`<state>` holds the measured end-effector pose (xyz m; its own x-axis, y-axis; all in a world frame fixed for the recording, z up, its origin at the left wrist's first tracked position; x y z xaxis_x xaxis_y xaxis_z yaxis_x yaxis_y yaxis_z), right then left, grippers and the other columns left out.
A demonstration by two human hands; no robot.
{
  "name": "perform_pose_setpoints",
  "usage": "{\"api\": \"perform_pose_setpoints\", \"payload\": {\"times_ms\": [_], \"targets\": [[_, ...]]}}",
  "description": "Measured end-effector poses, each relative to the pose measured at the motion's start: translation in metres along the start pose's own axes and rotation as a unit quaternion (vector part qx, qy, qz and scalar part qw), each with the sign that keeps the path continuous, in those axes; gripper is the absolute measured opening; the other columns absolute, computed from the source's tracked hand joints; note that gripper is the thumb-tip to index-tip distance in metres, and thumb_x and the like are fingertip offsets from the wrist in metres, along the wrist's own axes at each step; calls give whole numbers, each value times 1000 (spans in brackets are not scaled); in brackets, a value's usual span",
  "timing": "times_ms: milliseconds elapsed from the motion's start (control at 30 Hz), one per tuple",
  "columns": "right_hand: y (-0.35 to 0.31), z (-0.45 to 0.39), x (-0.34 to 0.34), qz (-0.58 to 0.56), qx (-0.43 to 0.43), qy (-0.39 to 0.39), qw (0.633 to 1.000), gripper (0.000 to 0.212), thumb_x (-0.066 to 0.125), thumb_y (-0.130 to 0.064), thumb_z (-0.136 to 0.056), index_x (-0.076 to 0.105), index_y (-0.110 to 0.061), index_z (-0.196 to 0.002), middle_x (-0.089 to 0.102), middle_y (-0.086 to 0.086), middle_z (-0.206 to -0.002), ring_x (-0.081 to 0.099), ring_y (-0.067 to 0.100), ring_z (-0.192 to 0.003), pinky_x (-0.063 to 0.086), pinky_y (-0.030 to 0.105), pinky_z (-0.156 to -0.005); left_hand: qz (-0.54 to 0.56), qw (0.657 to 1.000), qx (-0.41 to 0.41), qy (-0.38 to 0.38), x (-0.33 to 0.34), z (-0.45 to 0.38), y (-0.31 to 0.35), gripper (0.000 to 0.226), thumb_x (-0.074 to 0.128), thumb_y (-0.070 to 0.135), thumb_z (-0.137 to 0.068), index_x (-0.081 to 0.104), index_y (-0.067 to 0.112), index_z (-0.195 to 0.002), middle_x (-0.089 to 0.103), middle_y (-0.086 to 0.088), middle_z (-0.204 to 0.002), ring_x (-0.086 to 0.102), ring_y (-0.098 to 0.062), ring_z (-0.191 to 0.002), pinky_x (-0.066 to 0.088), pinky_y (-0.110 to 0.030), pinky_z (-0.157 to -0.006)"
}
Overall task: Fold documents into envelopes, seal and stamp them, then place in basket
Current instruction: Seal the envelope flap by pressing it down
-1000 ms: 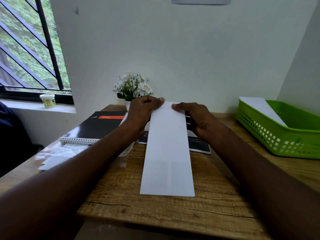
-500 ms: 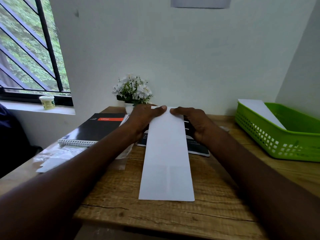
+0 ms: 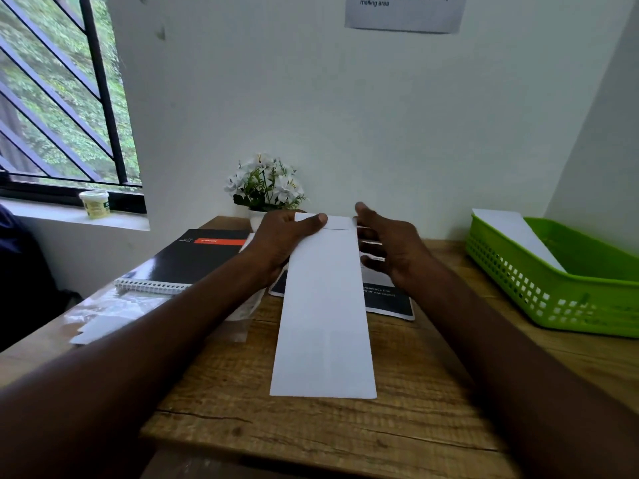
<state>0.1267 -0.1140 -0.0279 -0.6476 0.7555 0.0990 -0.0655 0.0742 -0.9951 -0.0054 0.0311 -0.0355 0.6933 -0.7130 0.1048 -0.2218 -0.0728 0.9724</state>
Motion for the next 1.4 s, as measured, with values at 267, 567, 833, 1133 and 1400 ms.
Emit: {"api": "perform_pose_setpoints", "payload": {"times_ms": [267, 567, 833, 1133, 1400], "targets": [[2, 2, 7, -36, -4, -16, 999, 36, 86, -12, -78, 72, -1, -110, 77, 11, -99, 75, 24, -79, 60, 30, -64, 19, 999, 24, 13, 1, -5, 1, 22, 81, 17, -87, 68, 0, -90, 73, -21, -91, 69, -34, -81, 59, -45, -78], [0, 4, 1, -87, 21, -22, 996, 24, 80, -13, -82, 72, -7, -104, 75, 8, -91, 71, 20, -70, 58, 31, -68, 117, 984, 69, 117, -11, -3, 11, 32, 58, 25, -104, 57, 7, -78, 62, -10, -69, 59, -21, -54, 46, -27, -46], [0, 10, 10, -55, 23, -86, 995, 38, 77, -16, -84, 72, -3, -119, 75, 8, -96, 71, 18, -70, 58, 27, -62, 66, 997, 22, 39, -8, -13, 11, 37, 64, 39, -99, 68, 4, -110, 69, -8, -94, 67, -18, -76, 56, -28, -62], [3, 23, 16, 15, 2, -69, 998, 31, 77, -21, -87, 73, -4, -113, 78, 14, -105, 75, 27, -85, 60, 35, -74, 30, 999, -32, -23, -8, -12, 5, 12, 81, 12, -86, 73, 4, -81, 75, -20, -89, 71, -30, -77, 61, -41, -76], [-19, 64, 29, 208, 28, -129, 969, 31, 86, -15, -79, 76, -12, -109, 80, 9, -99, 77, 26, -89, 63, 35, -75, 181, 981, -28, 57, -21, -13, 5, 12, 78, 6, -88, 73, -2, -96, 74, -19, -99, 70, -29, -82, 62, -38, -76]]}}
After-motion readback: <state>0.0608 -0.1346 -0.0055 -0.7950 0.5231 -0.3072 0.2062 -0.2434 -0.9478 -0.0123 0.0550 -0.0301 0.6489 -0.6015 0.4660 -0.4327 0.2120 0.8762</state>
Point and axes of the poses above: each hand's wrist, its own z-axis away from the middle knuckle, its own x-axis out of the palm, y = z × x, the point moved 4 cm from there along -z, towards the middle knuckle
